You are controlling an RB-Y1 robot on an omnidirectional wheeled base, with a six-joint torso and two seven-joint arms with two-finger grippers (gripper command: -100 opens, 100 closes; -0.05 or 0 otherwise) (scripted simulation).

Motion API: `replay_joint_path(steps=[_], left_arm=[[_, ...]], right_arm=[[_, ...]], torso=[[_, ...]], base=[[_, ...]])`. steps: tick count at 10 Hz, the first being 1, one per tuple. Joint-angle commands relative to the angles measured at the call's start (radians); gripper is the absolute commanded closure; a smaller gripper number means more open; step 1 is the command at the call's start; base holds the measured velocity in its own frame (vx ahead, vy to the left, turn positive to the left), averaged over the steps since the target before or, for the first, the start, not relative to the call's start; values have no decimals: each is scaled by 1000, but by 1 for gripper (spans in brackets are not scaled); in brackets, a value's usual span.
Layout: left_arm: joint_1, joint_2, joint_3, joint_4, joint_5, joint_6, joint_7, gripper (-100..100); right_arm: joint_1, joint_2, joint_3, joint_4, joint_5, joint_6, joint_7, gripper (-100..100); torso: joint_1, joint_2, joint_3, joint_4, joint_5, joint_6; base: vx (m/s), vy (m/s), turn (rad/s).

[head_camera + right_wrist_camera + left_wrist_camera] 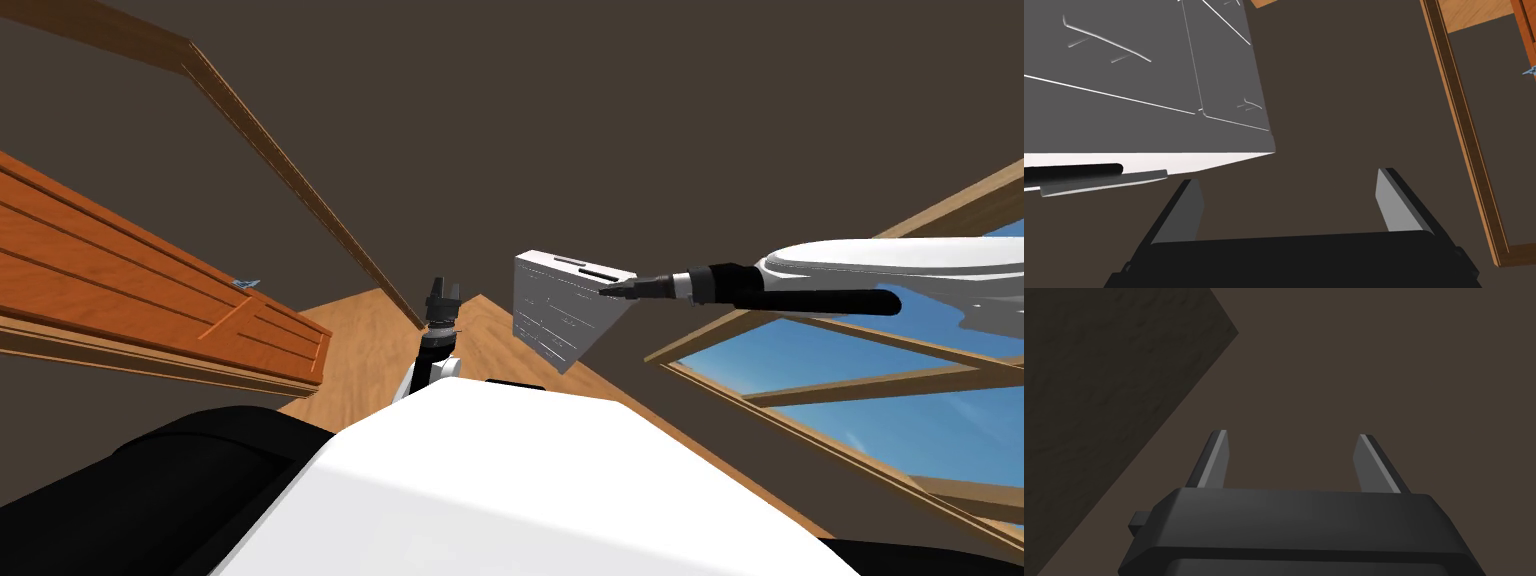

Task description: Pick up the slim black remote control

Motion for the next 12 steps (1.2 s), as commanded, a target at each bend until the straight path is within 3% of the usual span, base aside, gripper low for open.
replay_joint_path(steps=[1,3,12], left_arm=[[0,0,0,0,0,0,0,0],[0,0,0,0,0,0,0,0],[0,0,0,0,0,0,0,0]], right_arm=[[7,-50,-3,35,20,-31,-21,-100],[7,-97,-3,35,20,-31,-21,-100],[36,-383,8,181,81,-167,-81,-100]], torso=[[0,0,0,0,0,0],[-1,-1,-1,0,0,0],[-1,-2,-1,-1,-1,0]], base=[[78,-71,124],[46,-50,23],[83,-67,69]])
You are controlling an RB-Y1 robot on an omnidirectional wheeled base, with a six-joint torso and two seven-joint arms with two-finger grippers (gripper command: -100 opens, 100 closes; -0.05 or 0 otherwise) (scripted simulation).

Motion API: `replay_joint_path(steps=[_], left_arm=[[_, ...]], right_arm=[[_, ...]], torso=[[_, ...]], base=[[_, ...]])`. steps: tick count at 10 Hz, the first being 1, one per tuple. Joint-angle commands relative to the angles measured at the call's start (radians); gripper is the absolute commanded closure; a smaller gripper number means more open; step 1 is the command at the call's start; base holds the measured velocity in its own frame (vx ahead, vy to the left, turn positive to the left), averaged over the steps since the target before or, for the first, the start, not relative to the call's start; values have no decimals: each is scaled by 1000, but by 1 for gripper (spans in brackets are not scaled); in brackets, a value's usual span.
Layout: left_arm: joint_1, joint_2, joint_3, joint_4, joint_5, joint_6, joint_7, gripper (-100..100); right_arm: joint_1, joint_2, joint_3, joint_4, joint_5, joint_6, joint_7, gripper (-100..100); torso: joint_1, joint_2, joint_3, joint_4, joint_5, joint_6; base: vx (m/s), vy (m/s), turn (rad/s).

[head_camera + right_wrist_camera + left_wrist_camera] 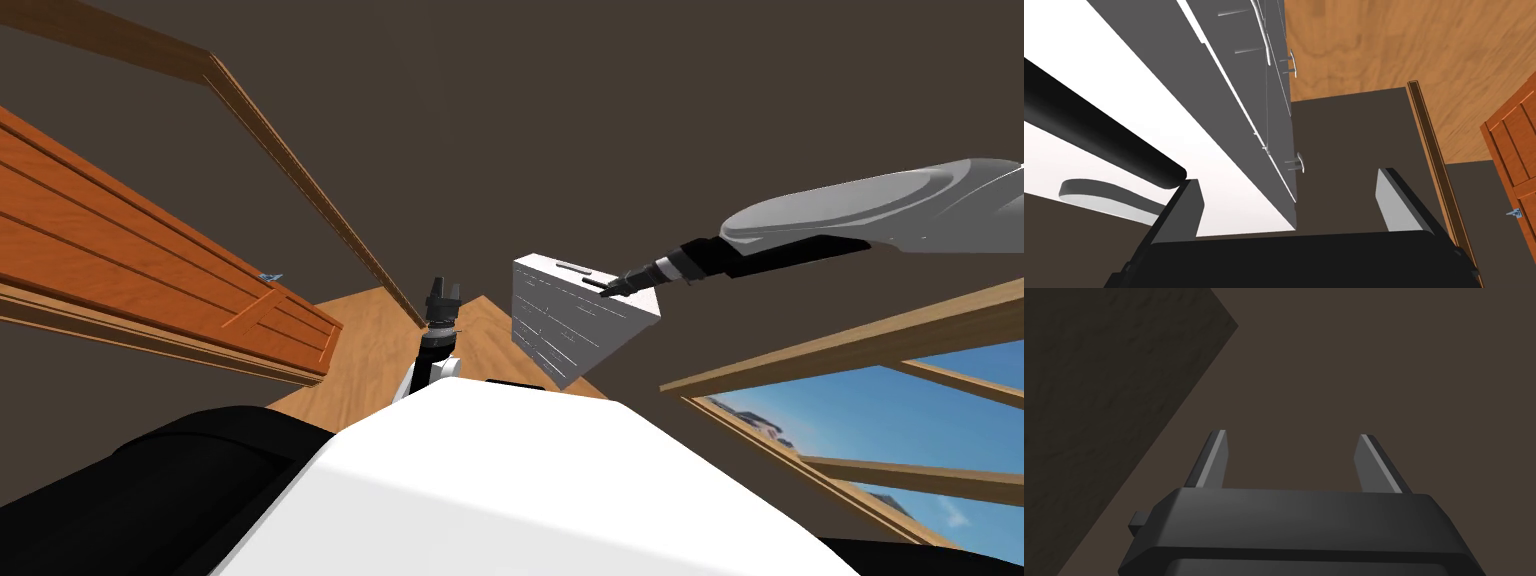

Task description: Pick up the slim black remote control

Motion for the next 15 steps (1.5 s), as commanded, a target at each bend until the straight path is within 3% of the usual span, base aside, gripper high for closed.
replay_joint_path(steps=[1,5,9,11,12,13,14,15], left_arm=[[0,0,0,0,0,0,0,0],[0,0,0,0,0,0,0,0],[0,0,0,0,0,0,0,0],[0,0,0,0,0,0,0,0],[0,0,0,0,0,0,0,0],[0,0,0,0,0,0,0,0],[0,0,0,0,0,0,0,0],[0,0,0,0,0,0,0,0]], right_arm=[[4,-48,2,14,5,-15,-4,-100],[17,-144,12,59,24,-65,-22,-100],[48,-268,37,113,49,-142,-45,-100],[63,-301,48,124,56,-168,-51,-100],[59,-290,44,121,54,-158,-49,-100],[60,-292,44,123,54,-161,-49,0],[90,-302,4,139,88,-160,-99,-100],[90,-302,4,139,88,-160,-120,-100]], torso=[[0,0,0,0,0,0],[0,1,0,0,0,0],[-1,-2,-1,-1,0,0],[0,0,0,0,0,0],[1,1,0,0,0,0],[3,3,2,1,0,1],[4,5,3,1,1,1],[-3,8,4,1,0,-1]], base=[[79,-52,36],[80,-63,46],[110,-75,54],[78,-53,26],[31,-19,7],[7,-4,0],[-36,-143,330],[-64,-180,324]])
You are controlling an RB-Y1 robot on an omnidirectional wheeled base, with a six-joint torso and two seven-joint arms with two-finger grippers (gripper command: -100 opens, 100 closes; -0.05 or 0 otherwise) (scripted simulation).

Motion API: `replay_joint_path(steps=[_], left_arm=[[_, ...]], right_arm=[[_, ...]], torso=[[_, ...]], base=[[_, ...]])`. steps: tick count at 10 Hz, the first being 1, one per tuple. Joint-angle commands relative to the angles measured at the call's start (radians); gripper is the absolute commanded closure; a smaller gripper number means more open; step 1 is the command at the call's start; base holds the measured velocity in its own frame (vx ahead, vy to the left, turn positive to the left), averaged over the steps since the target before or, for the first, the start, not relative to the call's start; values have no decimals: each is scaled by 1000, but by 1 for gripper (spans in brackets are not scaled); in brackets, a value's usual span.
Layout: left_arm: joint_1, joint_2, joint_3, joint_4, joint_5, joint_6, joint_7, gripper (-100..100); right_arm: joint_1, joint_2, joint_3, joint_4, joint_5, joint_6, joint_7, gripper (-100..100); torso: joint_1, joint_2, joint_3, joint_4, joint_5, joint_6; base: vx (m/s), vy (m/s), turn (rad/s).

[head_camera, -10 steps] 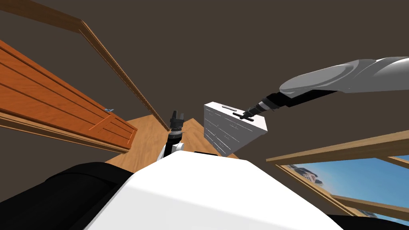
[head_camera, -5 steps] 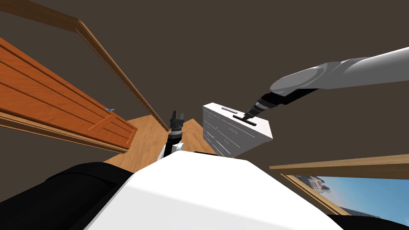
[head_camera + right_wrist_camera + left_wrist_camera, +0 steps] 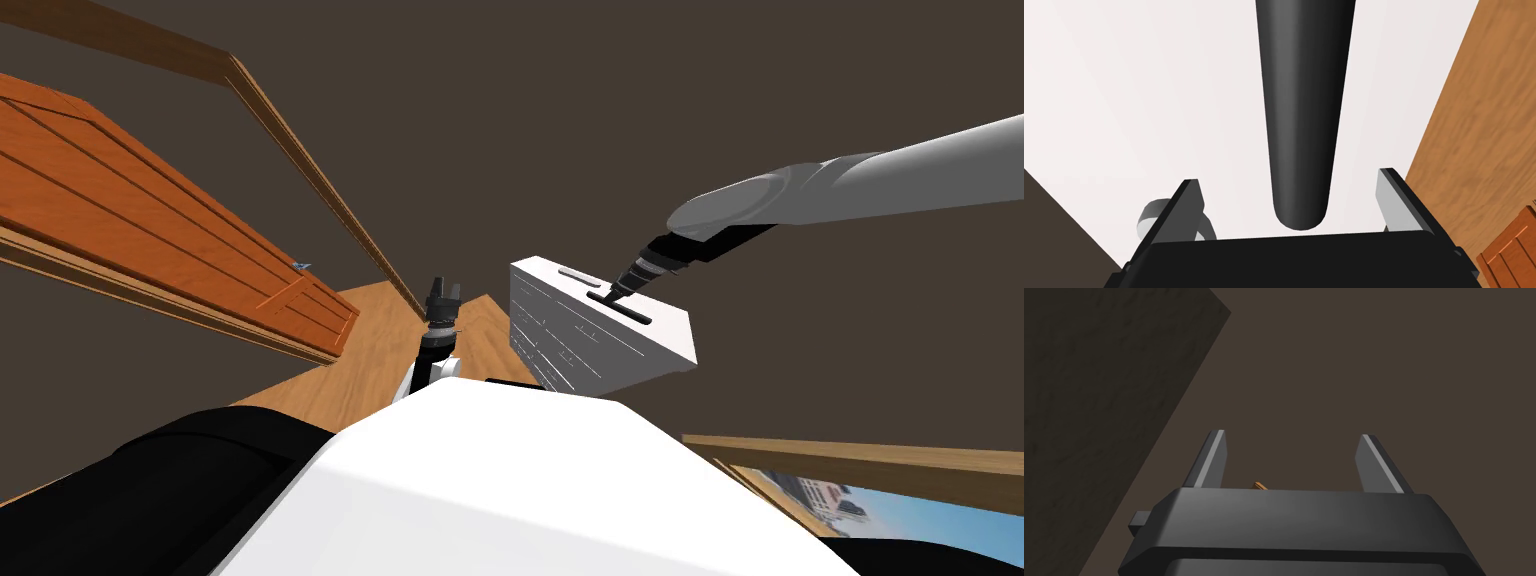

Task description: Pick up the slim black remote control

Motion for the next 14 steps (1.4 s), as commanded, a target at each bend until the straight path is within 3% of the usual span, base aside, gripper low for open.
replay_joint_path(steps=[1,2,4,5,8,9,11,14], left_arm=[[0,0,0,0,0,0,0,0],[0,0,0,0,0,0,0,0],[0,0,0,0,0,0,0,0],[0,0,0,0,0,0,0,0],[0,0,0,0,0,0,0,0],[0,0,0,0,0,0,0,0],[0,0,0,0,0,0,0,0],[0,0,0,0,0,0,0,0]], right_arm=[[3,-1,-5,1,5,0,-42,-100],[33,-12,-46,18,38,1,-75,-100],[33,-12,-46,18,38,1,-131,-100],[62,-22,-86,34,72,2,-160,-100],[62,-22,-86,34,72,2,-227,-100],[92,-32,-127,50,105,3,-266,-100],[92,-32,-127,50,105,3,-320,-100],[92,-32,-127,50,105,3,-320,-100]], torso=[[0,0,0,0,0,0],[5,1,1,0,1,1],[3,2,2,1,1,0],[6,0,0,1,1,1],[7,-1,0,0,1,1],[10,-3,-1,0,2,1],[3,2,1,1,1,0],[10,-4,-2,-1,2,1]], base=[[-56,-52,95],[-88,-113,265],[-66,-75,222],[-109,-128,376],[-35,-38,97],[-88,-100,301],[-80,-92,276],[12,13,-42]])
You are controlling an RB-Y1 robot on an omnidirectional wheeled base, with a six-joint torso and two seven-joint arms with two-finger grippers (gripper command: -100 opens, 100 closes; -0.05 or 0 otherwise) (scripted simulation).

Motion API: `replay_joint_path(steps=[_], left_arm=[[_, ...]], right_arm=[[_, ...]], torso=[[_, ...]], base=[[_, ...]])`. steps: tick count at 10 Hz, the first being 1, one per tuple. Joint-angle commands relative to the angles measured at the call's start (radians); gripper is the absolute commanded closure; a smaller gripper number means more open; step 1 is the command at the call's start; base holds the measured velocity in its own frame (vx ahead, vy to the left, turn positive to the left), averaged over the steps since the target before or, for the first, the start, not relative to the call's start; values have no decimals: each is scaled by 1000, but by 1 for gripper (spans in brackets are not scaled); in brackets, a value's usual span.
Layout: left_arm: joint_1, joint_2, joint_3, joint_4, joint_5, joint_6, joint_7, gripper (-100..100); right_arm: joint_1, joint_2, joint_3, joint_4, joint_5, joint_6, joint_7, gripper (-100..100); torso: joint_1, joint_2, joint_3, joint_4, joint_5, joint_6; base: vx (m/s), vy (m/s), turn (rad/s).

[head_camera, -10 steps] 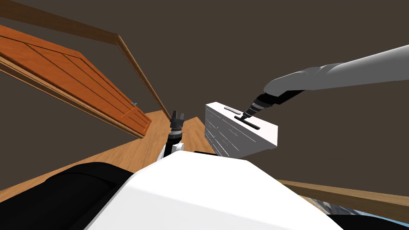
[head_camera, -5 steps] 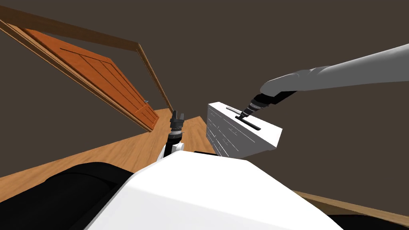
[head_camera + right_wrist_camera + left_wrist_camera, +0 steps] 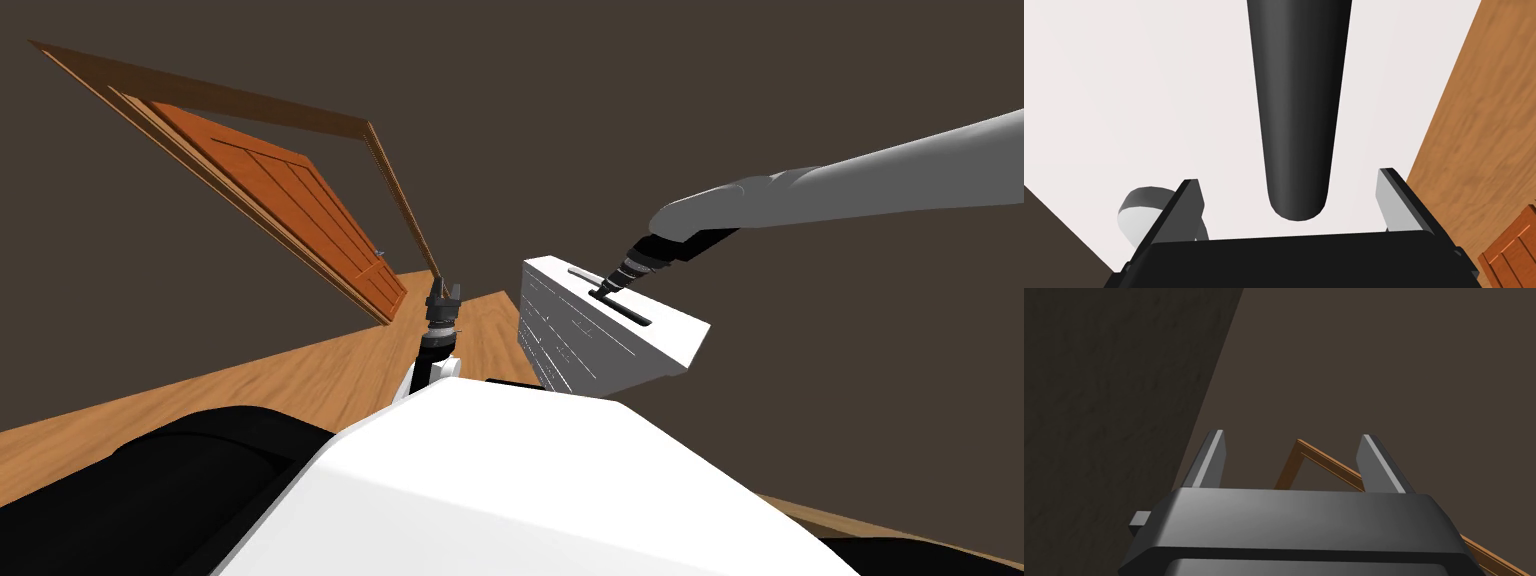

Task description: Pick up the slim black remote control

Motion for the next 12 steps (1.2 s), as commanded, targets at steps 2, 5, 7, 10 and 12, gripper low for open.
replay_joint_path(steps=[2,5,7,10,12], left_arm=[[0,0,0,0,0,0,0,0],[0,0,0,0,0,0,0,0],[0,0,0,0,0,0,0,0],[0,0,0,0,0,0,0,0],[0,0,0,0,0,0,0,0]], right_arm=[[0,0,0,0,0,0,0,-100],[9,1,-10,-1,14,5,-31,-100],[26,2,-30,-3,41,14,-90,-100],[53,4,-60,-7,82,28,-178,-100],[62,5,-70,-8,96,33,-218,-100]], torso=[[0,0,0,0,0,0],[-1,0,0,0,0,0],[-5,3,2,0,-1,-1],[-6,5,3,1,-1,0],[-4,3,2,1,-1,0]], base=[[3,4,-12],[-10,-12,45],[-73,-84,262],[-77,-83,257],[-40,-39,117]])
